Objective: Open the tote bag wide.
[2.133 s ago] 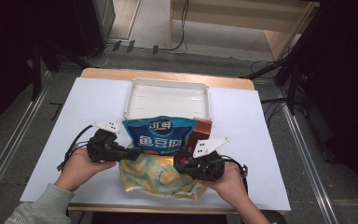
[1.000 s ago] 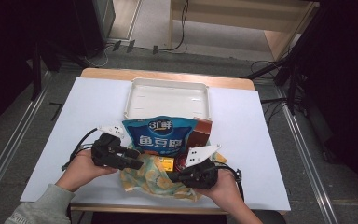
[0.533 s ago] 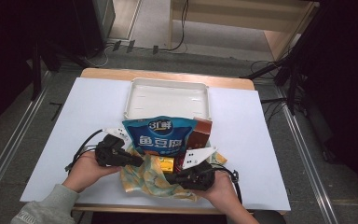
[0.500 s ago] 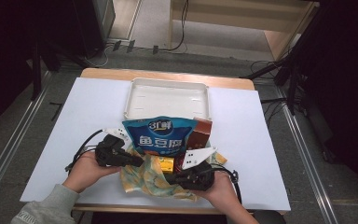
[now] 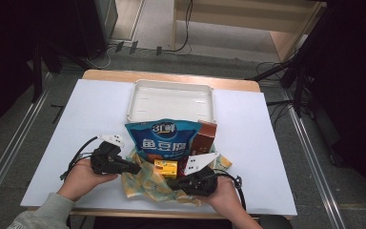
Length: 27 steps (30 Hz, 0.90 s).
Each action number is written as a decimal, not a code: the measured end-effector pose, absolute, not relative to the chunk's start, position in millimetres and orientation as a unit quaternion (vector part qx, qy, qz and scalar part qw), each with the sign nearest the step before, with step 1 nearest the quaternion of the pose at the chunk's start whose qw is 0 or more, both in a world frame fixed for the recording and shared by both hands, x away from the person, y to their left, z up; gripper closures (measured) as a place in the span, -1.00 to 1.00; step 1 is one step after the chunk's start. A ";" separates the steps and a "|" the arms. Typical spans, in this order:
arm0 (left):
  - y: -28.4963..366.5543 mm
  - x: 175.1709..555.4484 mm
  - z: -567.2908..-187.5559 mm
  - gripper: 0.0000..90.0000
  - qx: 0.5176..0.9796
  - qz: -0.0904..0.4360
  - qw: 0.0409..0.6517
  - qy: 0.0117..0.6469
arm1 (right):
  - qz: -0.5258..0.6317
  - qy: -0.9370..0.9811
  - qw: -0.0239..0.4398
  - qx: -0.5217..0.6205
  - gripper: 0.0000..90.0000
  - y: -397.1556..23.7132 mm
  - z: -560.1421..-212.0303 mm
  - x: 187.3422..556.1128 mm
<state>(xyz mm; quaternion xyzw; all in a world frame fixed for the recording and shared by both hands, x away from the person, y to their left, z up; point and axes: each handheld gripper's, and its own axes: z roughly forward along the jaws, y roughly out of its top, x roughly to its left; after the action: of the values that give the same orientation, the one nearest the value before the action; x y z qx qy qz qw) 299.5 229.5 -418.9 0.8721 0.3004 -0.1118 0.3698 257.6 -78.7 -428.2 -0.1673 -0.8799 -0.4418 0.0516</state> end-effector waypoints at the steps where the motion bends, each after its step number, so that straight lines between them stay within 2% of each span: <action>1: 230.1 299.8 -420.8 1.00 0.872 -0.113 0.367 0.305 | -0.443 -0.879 0.049 -0.167 1.00 -79.3 -429.2 258.2; 14: 228.4 308.8 -441.8 1.00 0.868 -0.122 0.348 0.333 | -0.452 -0.874 0.039 -0.176 1.00 -93.3 -443.3 261.0; 27: 233.7 314.2 -450.2 1.00 0.857 -0.132 0.363 0.341 | -0.453 -0.875 0.035 -0.166 1.00 -113.3 -455.5 261.3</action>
<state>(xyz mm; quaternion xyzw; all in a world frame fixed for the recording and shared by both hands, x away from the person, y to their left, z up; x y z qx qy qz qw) 314.2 233.7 -450.2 0.8570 0.3411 -0.1324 0.3629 261.3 -113.3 -455.5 -0.1657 -0.8753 -0.4530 0.0351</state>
